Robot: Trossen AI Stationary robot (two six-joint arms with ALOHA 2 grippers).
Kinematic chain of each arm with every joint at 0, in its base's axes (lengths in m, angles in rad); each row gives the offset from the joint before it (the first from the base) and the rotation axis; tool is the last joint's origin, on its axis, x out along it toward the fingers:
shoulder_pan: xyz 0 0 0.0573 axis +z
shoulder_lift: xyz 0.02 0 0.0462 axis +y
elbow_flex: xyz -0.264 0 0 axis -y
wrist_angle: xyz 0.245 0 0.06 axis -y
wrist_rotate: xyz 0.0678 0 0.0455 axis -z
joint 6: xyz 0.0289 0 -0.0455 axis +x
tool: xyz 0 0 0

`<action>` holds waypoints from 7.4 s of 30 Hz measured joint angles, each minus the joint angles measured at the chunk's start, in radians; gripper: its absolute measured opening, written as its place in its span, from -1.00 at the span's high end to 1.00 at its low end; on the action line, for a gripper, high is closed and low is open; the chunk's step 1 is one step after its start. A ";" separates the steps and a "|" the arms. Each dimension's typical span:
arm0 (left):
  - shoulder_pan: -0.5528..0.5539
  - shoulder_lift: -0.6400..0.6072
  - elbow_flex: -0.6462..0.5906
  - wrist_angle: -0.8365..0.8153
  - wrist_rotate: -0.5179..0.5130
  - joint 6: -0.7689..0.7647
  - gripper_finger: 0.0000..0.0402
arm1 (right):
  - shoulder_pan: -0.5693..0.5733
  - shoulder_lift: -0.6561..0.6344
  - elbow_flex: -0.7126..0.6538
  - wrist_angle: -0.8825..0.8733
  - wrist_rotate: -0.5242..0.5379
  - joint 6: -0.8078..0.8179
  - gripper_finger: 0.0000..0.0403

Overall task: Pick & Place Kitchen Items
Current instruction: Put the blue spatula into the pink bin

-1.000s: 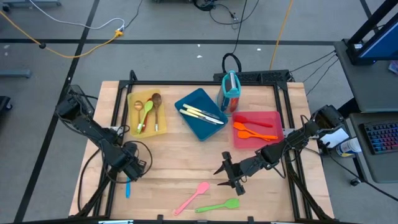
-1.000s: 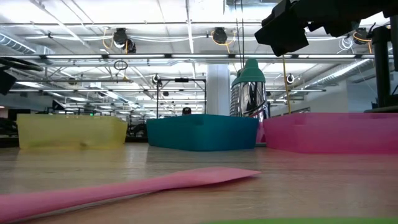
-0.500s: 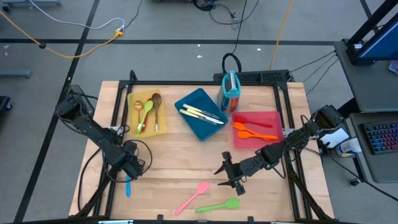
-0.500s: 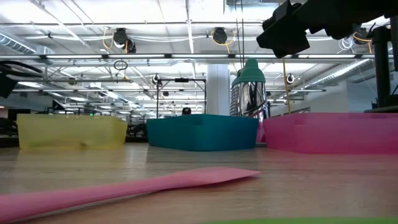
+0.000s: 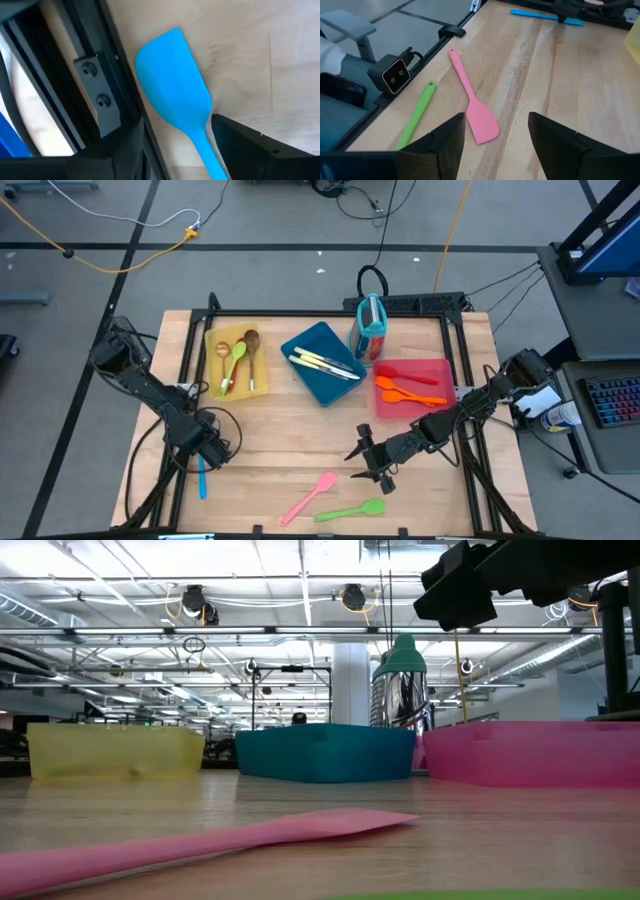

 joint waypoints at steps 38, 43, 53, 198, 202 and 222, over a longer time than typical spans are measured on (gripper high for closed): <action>0.022 -0.010 -0.024 0.172 -0.142 -0.018 0.79 | 0.002 0.000 -0.142 0.234 0.003 -0.083 -0.04; 0.033 -0.010 0.009 0.151 -0.250 0.043 0.85 | 0.002 0.000 -0.142 0.233 0.003 -0.094 -0.04; 0.044 -0.012 0.005 0.167 -0.281 0.082 0.88 | 0.002 0.000 -0.142 0.227 0.003 -0.096 -0.04; 0.014 -0.073 -0.021 0.373 -0.518 0.095 0.88 | 0.002 0.000 -0.142 0.211 0.002 -0.183 -0.04; 0.051 -0.071 -0.019 0.378 -0.472 0.204 0.71 | 0.002 0.000 -0.142 0.211 0.002 -0.182 -0.04; 0.152 -0.048 -0.017 0.297 -0.501 0.277 0.04 | 0.002 0.000 -0.142 0.211 0.002 -0.183 -0.04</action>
